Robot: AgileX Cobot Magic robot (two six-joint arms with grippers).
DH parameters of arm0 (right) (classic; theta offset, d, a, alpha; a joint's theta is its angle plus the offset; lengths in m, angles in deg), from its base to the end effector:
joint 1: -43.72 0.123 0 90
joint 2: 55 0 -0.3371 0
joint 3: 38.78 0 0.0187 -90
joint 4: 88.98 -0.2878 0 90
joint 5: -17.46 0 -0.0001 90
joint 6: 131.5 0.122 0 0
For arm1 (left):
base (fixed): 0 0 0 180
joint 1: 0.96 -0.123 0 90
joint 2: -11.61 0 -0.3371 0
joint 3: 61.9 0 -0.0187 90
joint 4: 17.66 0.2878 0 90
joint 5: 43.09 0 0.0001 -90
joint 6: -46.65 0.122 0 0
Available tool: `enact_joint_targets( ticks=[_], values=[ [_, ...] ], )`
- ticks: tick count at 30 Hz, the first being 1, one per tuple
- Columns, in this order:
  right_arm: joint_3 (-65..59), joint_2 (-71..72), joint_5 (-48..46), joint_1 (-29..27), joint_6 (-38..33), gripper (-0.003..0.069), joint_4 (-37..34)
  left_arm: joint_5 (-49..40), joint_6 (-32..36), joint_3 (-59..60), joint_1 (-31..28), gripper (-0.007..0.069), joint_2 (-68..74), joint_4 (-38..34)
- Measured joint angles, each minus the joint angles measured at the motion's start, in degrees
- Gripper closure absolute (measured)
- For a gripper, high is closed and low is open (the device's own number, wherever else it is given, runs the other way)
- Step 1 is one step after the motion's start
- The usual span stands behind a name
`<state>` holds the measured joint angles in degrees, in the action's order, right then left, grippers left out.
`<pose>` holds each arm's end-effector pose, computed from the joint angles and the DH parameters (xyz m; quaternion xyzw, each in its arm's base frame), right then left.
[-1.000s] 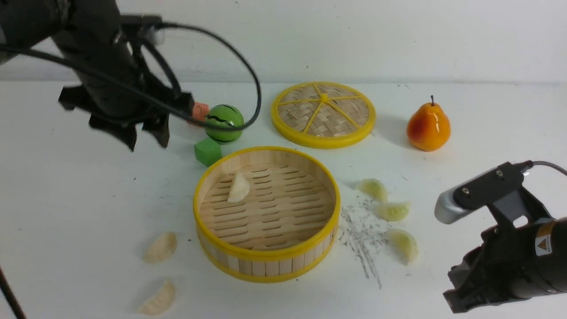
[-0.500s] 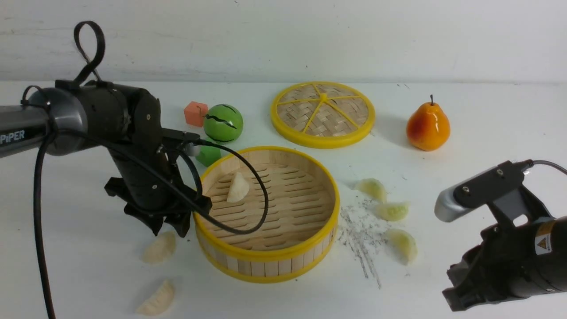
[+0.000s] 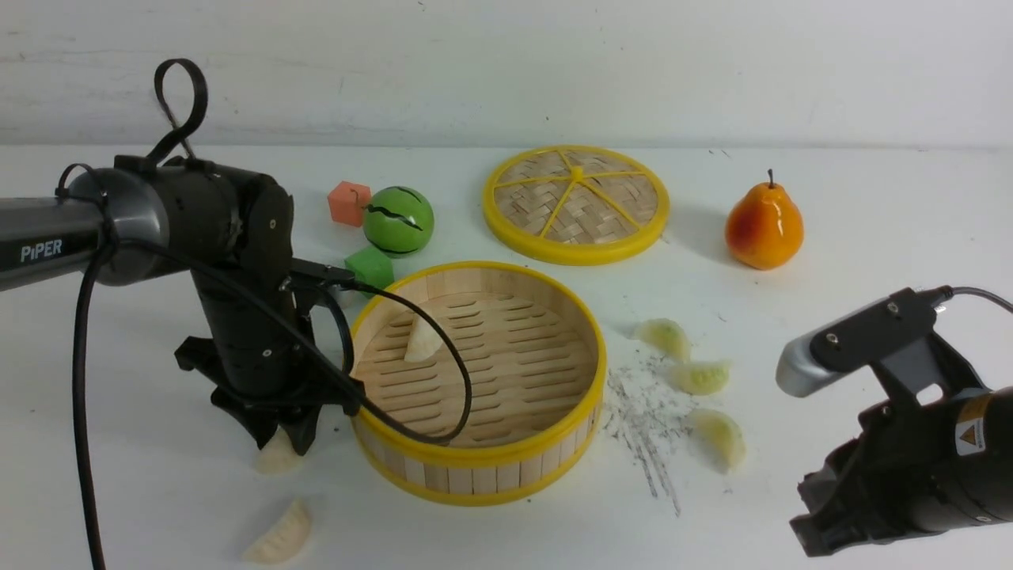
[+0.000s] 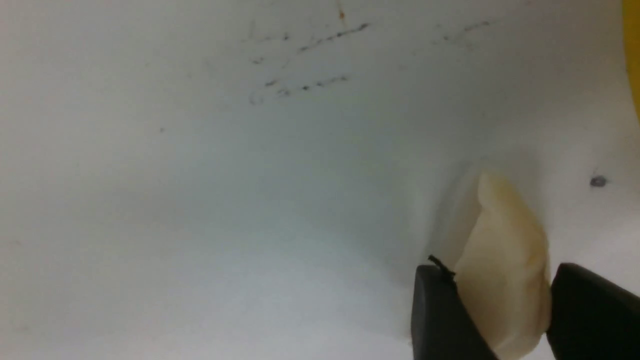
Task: Put the dumplings into the steamer on the white table.
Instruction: 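Reach for and grasp a dumpling on the table with the left gripper, then place the dumpling into the bamboo steamer basket with the left gripper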
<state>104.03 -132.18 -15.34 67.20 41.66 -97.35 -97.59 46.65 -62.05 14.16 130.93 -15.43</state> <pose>0.2359 0.1130 0.2480 -0.2042 0.9359 0.0955 0.2709 0.4247 -0.1107 0.1718 0.1417 0.9882 0.0090 0.0569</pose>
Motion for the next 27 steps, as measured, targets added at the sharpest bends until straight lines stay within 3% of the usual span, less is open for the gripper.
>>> enact_joint_targets(
  ticks=[2,15,18,22,27],
  values=[
    [0.0,0.0,-0.1,0.0,0.0,0.0625,0.0,0.1,-0.4,0.0,0.0,0.0424,0.0,0.0],
    [0.0,0.0,-0.3,0.0,0.0,0.0617,0.0,-7.4,-2.8,-5.6,0.0,0.0421,-6.8,1.8],
    [0.0,0.0,-0.1,0.0,0.0,0.0617,-0.2,-7.4,-2.9,-10.5,0.0,0.0421,-9.4,-2.6],
    [0.0,0.0,0.7,0.0,0.0,0.0617,-2.4,-3.7,-2.4,-15.6,1.1,0.0421,-9.2,-18.6],
    [0.0,0.0,1.0,0.0,0.0,0.0617,-3.2,1.2,-5.7,-18.8,6.9,0.0421,-4.4,-20.8]
  ],
)
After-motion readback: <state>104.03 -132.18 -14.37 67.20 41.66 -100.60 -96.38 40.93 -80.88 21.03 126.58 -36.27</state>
